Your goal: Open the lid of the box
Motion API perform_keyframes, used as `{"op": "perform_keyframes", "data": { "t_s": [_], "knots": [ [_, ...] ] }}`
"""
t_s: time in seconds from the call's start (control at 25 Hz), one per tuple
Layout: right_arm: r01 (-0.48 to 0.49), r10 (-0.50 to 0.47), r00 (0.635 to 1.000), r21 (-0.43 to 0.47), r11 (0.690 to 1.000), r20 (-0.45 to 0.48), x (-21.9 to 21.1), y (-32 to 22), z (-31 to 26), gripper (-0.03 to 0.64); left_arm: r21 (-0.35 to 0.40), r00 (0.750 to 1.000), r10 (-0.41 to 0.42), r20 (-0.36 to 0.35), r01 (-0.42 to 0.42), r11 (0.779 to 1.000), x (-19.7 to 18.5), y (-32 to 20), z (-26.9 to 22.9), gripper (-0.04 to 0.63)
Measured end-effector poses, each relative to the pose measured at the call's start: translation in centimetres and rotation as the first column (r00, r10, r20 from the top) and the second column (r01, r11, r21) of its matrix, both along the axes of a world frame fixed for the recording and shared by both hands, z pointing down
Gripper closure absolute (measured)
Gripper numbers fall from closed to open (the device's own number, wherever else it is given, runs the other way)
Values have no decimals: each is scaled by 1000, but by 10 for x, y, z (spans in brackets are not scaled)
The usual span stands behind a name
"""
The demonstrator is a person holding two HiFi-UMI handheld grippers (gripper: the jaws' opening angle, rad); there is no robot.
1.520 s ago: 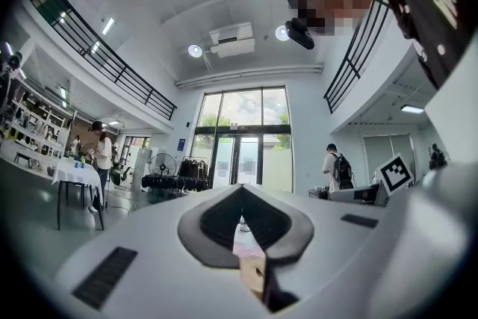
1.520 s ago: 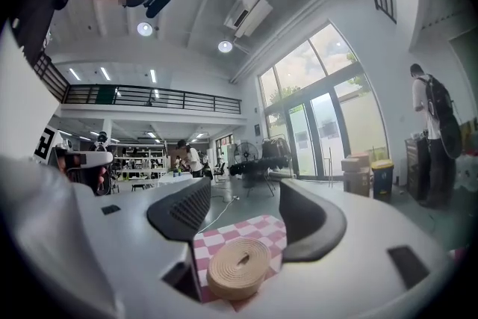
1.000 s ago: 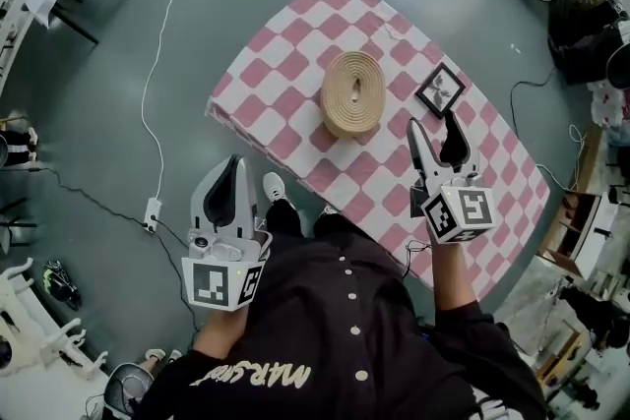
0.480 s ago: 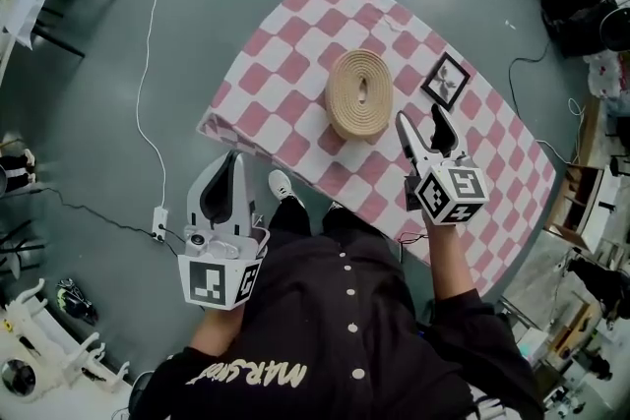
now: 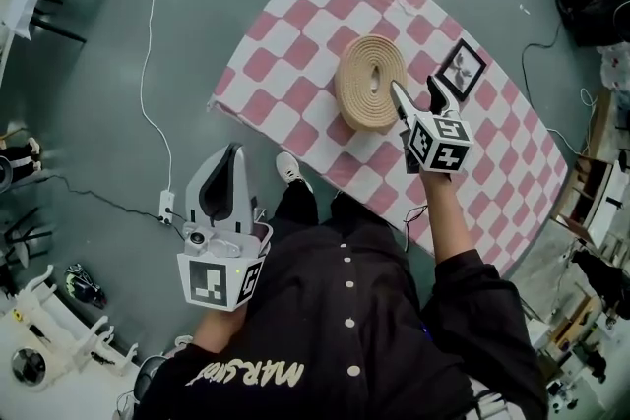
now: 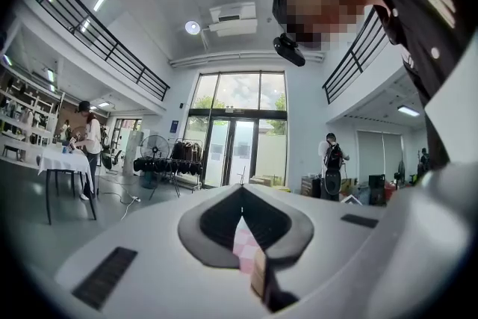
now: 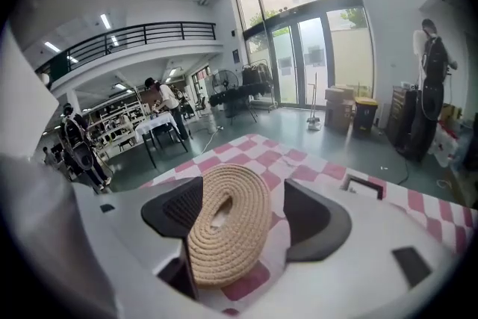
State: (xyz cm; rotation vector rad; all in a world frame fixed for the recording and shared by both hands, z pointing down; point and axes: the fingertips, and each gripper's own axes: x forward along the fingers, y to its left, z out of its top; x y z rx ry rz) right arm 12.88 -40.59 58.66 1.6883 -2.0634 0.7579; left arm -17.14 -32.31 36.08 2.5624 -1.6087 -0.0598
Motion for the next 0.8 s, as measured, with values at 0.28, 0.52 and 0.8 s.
{"op": "perform_keyframes", "data": {
  "t_s": [0.28, 0.52, 0.8],
  "knots": [
    [-44, 40, 999, -140, 989, -30, 1, -11, 53, 267, -32, 1000, -26, 12, 26, 999, -10, -6, 9, 584],
    [-54, 48, 998, -273, 961, -29, -5, -9, 88, 259, -62, 1000, -29, 7, 30, 998, -11, -11, 19, 584],
    [-86, 73, 996, -362, 928, -50, -8, -11, 105, 261, -77, 999, -35, 5, 35, 996, -15, -16, 26, 584]
  ]
}}
